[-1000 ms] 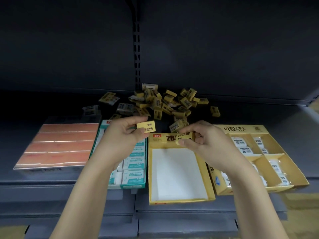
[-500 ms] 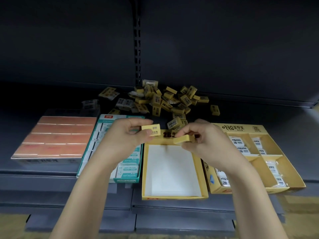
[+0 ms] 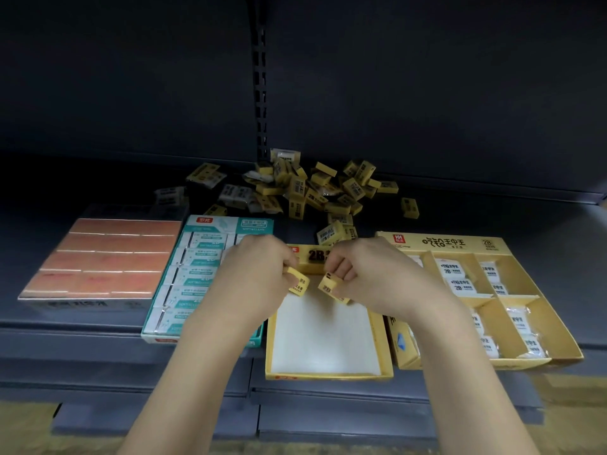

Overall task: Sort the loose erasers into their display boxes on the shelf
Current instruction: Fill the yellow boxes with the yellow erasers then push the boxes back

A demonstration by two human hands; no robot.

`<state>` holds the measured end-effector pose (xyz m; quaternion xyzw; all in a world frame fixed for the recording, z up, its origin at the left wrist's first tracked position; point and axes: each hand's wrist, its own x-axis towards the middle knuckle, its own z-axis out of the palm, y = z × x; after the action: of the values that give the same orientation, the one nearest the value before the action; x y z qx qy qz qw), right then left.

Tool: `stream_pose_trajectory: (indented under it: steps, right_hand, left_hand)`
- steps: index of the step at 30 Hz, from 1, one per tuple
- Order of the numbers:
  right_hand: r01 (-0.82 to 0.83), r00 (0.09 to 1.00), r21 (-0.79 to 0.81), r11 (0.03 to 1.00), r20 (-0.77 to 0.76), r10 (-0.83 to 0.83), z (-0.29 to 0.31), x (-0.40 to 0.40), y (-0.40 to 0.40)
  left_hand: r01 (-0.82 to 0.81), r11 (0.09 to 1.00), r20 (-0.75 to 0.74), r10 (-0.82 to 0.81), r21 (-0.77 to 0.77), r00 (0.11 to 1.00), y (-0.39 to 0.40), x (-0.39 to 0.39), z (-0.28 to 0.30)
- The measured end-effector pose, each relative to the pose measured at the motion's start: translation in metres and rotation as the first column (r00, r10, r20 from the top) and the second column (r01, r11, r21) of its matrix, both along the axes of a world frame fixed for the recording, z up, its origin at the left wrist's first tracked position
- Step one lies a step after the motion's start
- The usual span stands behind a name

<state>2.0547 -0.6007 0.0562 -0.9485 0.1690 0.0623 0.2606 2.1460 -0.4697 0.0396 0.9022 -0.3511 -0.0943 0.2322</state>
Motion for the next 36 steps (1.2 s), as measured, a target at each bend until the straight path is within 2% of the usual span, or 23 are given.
stream_pose_trajectory:
  steps: [5,9,15,18,24,30,36]
  right_hand:
    - [-0.005,1.000,0.001,1.000,0.015,0.005,-0.005,0.004,0.002]
    - [0.048,0.994,0.025,0.999,0.098,-0.051,-0.014,0.008,0.006]
    - [0.055,0.982,-0.097,0.994,0.185,-0.037,-0.022,0.008,0.010]
    - [0.018,0.986,-0.195,0.981,0.164,0.014,-0.024,0.005,0.009]
    - [0.046,0.991,-0.236,0.971,0.131,-0.016,-0.029,0.002,0.008]
    - [0.067,0.987,-0.263,0.962,0.158,-0.026,-0.033,0.002,0.009]
    - [0.075,0.983,-0.267,0.961,0.183,-0.026,-0.033,0.000,0.008]
  left_hand:
    - [-0.049,0.999,0.078,0.048,0.014,0.996,-0.001,0.001,-0.007]
    - [-0.080,0.997,0.183,0.078,0.004,0.980,0.001,0.001,-0.012]
    - [-0.077,0.992,0.147,0.091,-0.101,0.985,0.004,0.006,-0.017]
    - [-0.080,0.991,0.192,0.100,-0.110,0.976,0.006,0.005,-0.019]
    - [-0.083,0.996,0.289,0.088,-0.030,0.953,0.005,0.000,-0.019]
    - [-0.061,0.998,0.295,0.066,-0.028,0.953,0.001,-0.002,-0.018]
    - [-0.068,0.982,0.369,-0.003,0.179,0.929,0.009,-0.004,-0.009]
